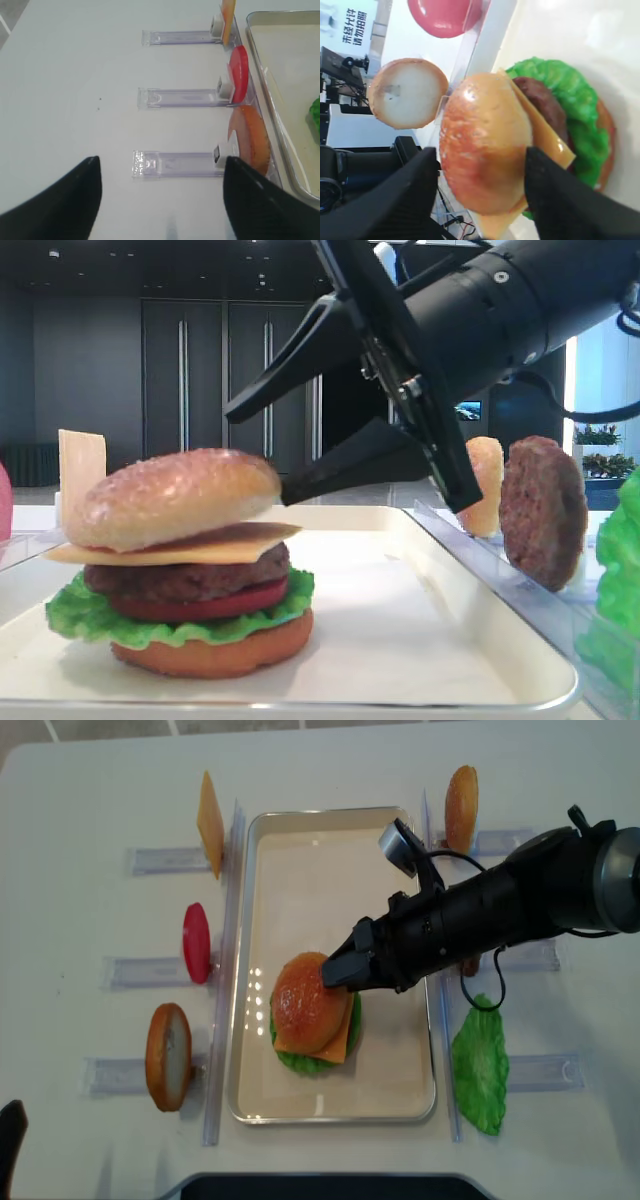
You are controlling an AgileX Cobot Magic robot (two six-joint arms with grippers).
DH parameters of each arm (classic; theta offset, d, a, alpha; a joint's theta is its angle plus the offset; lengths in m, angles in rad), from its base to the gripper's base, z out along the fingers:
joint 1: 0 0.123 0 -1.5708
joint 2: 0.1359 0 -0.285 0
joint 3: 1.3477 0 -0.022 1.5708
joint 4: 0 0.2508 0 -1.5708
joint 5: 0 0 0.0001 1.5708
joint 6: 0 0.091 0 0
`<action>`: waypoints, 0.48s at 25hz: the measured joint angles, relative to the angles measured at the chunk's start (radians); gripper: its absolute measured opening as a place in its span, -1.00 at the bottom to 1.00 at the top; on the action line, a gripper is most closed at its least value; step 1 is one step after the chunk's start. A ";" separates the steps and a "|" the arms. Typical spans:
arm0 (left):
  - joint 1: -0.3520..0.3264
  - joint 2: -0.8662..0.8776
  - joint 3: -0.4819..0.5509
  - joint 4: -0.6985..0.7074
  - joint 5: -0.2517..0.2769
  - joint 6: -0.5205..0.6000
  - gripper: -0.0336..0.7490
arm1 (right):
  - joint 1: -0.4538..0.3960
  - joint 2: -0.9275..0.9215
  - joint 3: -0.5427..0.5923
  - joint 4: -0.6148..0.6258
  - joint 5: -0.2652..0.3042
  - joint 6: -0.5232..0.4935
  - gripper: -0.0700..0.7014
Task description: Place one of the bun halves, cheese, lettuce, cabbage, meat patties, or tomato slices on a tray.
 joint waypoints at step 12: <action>0.000 0.000 0.000 0.000 0.000 0.000 0.56 | -0.080 -0.167 0.000 -0.329 -0.098 0.216 0.44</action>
